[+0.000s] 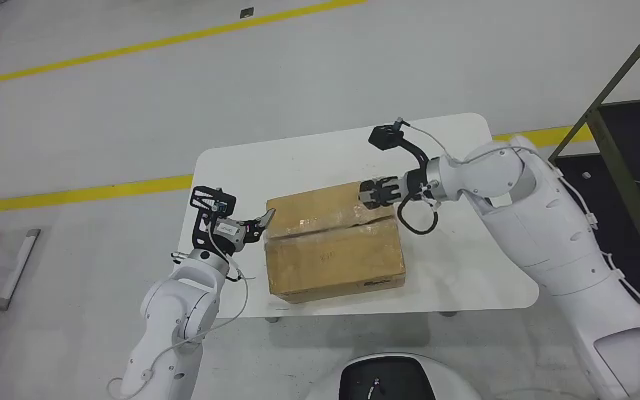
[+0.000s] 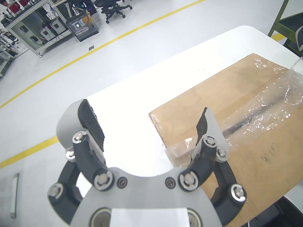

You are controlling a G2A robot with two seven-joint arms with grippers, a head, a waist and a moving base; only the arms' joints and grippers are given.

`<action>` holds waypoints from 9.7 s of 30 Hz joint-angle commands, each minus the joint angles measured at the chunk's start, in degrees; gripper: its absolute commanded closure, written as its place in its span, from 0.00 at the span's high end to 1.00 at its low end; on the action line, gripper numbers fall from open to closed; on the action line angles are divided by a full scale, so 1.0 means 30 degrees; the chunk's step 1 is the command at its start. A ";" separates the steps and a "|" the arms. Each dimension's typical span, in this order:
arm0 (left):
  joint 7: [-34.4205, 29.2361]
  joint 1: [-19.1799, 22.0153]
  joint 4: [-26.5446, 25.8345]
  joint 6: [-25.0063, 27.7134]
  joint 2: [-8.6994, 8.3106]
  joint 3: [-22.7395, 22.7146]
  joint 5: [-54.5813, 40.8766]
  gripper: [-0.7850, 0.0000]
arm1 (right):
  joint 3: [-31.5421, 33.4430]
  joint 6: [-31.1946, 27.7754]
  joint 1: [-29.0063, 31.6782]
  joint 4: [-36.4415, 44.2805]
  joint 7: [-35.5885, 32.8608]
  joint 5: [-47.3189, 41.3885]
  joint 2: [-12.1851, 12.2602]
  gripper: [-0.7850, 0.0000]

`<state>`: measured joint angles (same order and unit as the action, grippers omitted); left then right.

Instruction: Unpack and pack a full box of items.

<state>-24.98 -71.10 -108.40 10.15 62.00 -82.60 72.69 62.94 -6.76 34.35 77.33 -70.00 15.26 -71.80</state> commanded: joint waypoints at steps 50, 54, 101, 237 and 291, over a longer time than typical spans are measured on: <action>-0.1089 0.1000 0.2182 0.3618 0.0169 0.2558 0.0649 0.00 | -0.0813 -0.1330 0.0491 -0.0727 -0.0039 0.1665 0.0933 0.00; -0.1086 0.1114 0.2568 0.3783 0.0193 0.2820 0.0972 0.00 | -0.0900 -0.1300 0.0446 -0.0770 0.0005 0.1654 0.0967 0.00; -0.0460 -0.0087 0.0437 0.2527 0.0079 0.0380 -0.0491 1.00 | 0.1929 -0.2647 0.3949 0.2922 0.8809 -0.1467 0.1664 0.00; -0.0295 -0.2258 -0.0716 -0.0612 -0.0047 -0.3388 -0.1107 1.00 | -0.7480 -0.2823 0.4123 0.0878 2.0541 1.5682 -0.2814 0.00; -0.0295 -0.2258 -0.0716 -0.0612 -0.0047 -0.3388 -0.1107 1.00 | 0.1945 -0.1421 1.3504 0.8899 1.9713 1.6651 -0.0913 0.00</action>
<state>-25.86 -77.88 -110.55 8.31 61.86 -92.76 69.37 69.63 -9.87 75.45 103.41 -10.90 65.25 -74.46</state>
